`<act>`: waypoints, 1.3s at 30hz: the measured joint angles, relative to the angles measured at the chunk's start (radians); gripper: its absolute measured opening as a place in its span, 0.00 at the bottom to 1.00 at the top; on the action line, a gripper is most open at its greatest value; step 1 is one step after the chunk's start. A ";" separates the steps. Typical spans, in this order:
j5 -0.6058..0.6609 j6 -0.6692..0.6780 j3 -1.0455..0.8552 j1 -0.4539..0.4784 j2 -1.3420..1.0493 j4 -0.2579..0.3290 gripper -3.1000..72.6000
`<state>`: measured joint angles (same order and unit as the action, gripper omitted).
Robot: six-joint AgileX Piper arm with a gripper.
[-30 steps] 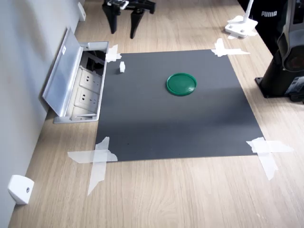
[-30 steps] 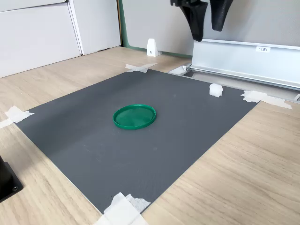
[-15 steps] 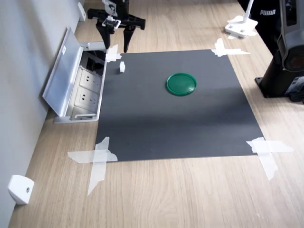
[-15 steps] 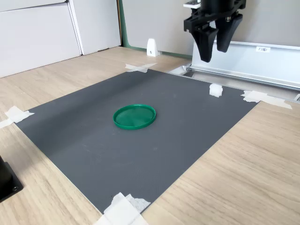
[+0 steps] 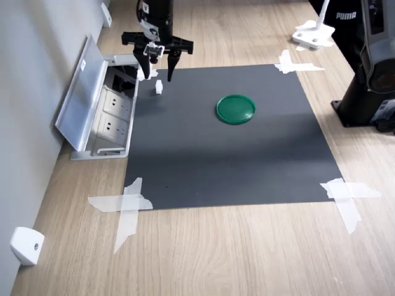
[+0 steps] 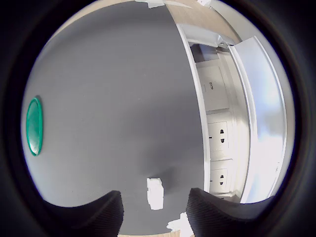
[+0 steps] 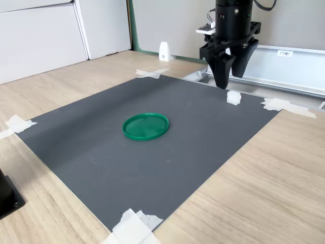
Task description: Grasp a white terminal and put it on the green lid.
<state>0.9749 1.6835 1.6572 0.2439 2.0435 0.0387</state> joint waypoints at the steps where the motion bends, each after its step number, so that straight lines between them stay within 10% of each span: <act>1: -0.008 0.000 -0.002 0.000 0.006 0.000 0.77; 19: -0.045 -0.054 -0.006 0.000 0.074 -0.039 0.72; 29: -0.045 -0.103 -0.006 0.000 0.075 -0.039 0.15; 39: 0.018 -0.554 -0.009 0.000 -0.050 0.002 0.15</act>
<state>0.9926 1.1292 1.6486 0.2439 1.9940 0.0405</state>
